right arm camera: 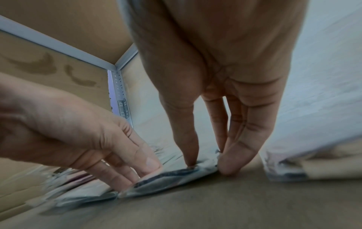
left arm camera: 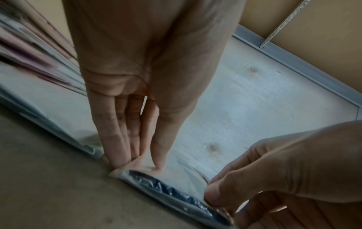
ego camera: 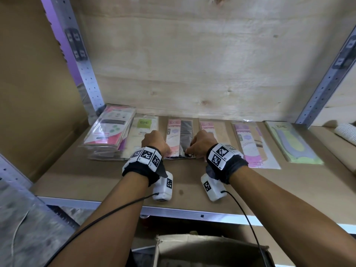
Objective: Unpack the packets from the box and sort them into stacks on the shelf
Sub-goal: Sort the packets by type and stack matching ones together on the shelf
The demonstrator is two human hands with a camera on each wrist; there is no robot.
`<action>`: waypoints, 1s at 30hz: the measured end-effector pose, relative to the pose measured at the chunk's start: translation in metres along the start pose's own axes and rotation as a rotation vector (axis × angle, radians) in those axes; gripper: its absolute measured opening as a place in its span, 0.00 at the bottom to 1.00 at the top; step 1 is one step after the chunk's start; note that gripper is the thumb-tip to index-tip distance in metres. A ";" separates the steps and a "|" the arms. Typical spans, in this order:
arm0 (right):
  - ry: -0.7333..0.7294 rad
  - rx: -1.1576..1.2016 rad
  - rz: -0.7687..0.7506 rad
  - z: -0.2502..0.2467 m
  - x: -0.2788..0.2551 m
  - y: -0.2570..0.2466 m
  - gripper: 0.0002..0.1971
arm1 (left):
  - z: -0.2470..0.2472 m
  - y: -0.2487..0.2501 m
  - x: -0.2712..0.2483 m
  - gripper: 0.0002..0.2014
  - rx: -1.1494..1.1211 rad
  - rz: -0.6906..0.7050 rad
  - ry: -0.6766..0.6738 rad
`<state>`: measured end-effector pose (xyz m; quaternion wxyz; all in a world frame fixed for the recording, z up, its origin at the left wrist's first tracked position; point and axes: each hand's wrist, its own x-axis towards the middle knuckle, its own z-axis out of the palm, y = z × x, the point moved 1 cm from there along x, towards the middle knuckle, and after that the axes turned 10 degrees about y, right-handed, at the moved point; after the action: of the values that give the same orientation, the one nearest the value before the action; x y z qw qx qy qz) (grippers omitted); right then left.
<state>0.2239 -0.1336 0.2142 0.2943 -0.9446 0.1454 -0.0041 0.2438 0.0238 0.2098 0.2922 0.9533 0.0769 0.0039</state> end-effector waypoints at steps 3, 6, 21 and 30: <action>0.003 -0.001 -0.002 0.001 0.001 0.000 0.19 | 0.000 -0.001 0.000 0.19 -0.001 0.002 0.002; 0.004 -0.034 -0.020 0.001 0.001 -0.001 0.16 | -0.001 0.000 -0.001 0.17 0.004 0.014 0.022; -0.052 0.307 -0.149 0.044 0.007 -0.065 0.04 | -0.075 -0.054 0.015 0.11 -0.207 -0.019 0.343; -0.095 0.087 -0.116 0.070 0.011 -0.097 0.33 | -0.084 -0.070 0.014 0.13 -0.223 0.024 0.352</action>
<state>0.2676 -0.0212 0.2095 0.3408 -0.9369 0.0758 0.0175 0.2430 0.1296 0.2397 0.3778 0.9005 0.1147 0.1822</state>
